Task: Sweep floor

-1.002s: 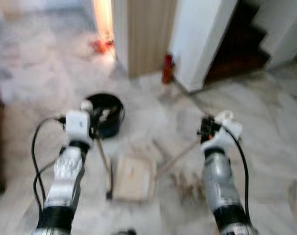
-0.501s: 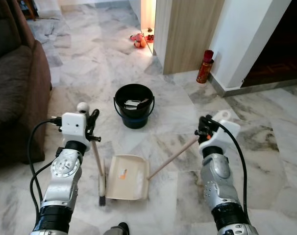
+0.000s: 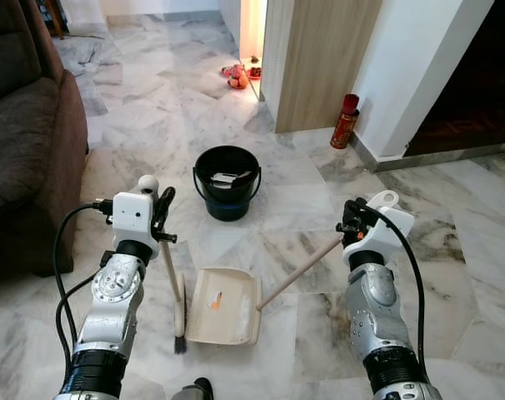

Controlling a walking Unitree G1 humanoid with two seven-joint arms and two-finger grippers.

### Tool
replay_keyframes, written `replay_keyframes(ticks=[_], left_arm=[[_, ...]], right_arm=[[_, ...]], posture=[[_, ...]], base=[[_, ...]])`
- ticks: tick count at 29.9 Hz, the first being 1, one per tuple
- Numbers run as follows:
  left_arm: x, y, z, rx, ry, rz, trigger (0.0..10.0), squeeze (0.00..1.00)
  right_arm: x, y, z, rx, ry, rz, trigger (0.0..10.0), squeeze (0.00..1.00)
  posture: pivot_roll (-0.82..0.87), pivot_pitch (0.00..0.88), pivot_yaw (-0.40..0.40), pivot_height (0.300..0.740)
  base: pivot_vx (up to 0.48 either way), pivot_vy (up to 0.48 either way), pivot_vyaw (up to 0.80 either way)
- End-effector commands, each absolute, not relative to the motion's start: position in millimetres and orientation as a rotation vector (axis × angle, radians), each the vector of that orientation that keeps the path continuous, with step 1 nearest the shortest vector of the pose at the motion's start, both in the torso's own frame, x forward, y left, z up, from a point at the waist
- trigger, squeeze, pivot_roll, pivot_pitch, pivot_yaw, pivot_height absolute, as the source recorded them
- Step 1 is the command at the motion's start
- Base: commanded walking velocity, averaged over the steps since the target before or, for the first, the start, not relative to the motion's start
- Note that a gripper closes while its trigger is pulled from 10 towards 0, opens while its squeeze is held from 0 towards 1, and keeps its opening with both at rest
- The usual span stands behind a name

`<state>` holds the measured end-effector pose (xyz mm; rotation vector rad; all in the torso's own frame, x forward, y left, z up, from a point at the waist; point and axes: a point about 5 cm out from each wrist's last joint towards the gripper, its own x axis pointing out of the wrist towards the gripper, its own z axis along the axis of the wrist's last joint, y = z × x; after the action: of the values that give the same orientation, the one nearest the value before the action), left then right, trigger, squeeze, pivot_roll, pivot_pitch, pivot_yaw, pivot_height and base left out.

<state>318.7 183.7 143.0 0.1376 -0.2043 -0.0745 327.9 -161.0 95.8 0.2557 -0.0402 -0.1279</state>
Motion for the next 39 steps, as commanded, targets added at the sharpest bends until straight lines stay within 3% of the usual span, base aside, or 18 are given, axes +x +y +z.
replay_keyframes(ticks=[1,32,39], left_arm=[[319.9,186.4,151.0,0.148,-0.233,-0.060,10.0,0.00],[319.8,187.0,151.2,0.148,-0.235,-0.050,10.0,0.00],[319.8,186.8,151.2,0.147,-0.237,-0.049,10.0,0.00]], right_arm=[[331.2,-157.7,105.3,0.265,-0.080,-0.110,10.0,0.00],[331.4,-153.7,105.1,0.258,-0.074,-0.079,10.0,0.00],[332.3,-150.4,106.2,0.252,-0.077,-0.053,10.0,0.00]], posture=[[-0.02,0.099,-0.048,0.740],[-0.02,0.101,-0.053,0.740],[-0.02,0.097,-0.055,0.740]], base=[[0.289,0.000,0.79],[0.303,0.000,0.08],[0.303,0.000,0.56]])
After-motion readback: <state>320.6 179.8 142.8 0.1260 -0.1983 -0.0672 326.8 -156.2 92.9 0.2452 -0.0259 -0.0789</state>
